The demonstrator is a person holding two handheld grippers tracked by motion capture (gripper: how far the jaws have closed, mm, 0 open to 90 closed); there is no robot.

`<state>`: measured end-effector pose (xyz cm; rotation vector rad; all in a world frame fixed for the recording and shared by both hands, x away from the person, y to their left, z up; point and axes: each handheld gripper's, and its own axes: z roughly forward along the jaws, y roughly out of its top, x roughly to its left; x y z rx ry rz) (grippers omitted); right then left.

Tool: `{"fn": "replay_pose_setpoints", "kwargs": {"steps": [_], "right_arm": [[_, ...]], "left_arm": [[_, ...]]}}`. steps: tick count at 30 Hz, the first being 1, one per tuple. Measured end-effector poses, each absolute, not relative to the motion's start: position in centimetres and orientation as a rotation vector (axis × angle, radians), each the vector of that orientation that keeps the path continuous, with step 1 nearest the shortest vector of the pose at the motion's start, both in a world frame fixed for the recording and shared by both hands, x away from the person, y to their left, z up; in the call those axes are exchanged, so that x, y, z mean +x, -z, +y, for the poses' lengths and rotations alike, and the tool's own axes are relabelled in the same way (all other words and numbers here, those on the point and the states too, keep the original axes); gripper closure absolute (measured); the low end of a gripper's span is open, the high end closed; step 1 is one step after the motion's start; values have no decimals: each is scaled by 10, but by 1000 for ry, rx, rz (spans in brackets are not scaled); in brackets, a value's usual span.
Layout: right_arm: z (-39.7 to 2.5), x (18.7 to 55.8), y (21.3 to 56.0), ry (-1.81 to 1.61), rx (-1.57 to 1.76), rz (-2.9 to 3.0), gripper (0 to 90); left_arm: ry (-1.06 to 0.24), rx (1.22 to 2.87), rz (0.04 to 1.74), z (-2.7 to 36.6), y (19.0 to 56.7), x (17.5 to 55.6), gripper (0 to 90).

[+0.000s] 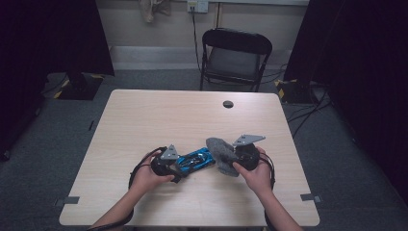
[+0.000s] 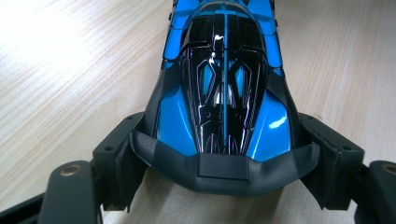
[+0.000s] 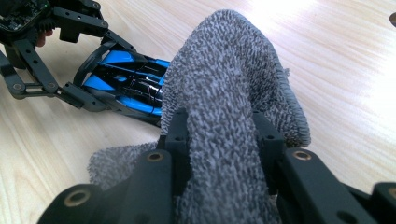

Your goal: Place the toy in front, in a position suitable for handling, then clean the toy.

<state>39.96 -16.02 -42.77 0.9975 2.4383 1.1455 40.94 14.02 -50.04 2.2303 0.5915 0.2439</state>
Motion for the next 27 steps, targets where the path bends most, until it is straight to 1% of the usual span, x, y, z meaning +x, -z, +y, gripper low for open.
{"fn": "replay_pose_setpoints", "kwargs": {"steps": [14, 20, 27], "right_arm": [[-130, 409, 423, -1170, 914, 2503, 664], [-113, 409, 419, -1167, 877, 2524, 665], [-88, 406, 422, -1170, 831, 2565, 664]], "left_arm": [[-249, 2231, 597, 140, 500, 409, 245], [-247, 2229, 599, 140, 500, 408, 245], [-247, 2229, 599, 140, 500, 408, 245]]}}
